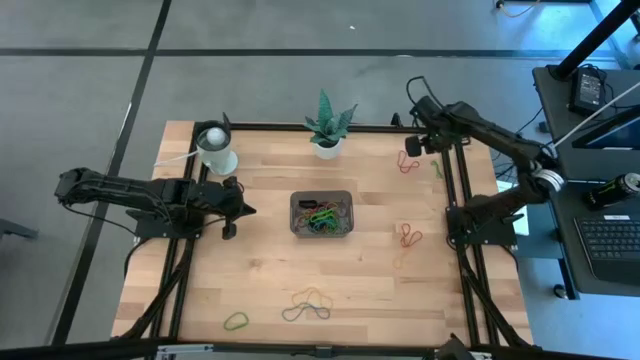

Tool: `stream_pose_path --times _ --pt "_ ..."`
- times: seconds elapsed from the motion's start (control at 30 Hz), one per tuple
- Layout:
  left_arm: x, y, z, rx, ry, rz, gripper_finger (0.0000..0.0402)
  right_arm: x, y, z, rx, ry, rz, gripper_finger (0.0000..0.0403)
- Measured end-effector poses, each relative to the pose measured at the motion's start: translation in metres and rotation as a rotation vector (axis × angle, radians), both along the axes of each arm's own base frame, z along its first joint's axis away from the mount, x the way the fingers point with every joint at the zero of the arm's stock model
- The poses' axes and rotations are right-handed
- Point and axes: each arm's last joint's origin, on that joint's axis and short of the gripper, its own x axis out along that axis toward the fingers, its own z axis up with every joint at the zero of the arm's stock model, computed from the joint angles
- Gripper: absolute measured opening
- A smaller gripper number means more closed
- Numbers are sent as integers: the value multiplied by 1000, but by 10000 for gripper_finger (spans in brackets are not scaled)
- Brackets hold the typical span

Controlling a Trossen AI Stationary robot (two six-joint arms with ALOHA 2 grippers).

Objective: Pick and place rubber bands into bin
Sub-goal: Put the red rubber band into the black bin

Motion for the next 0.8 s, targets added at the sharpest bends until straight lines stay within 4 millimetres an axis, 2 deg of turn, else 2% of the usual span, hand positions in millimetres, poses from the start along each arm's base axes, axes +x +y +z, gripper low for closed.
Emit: stream_pose_path --times 0.4,0.8 --pt "0 0 0 -50 -5 37 2 18 -27 -57 171 119 63 120" --pt "0 0 0 -62 -6 46 2 37 -44 -99 263 -38 95 135"
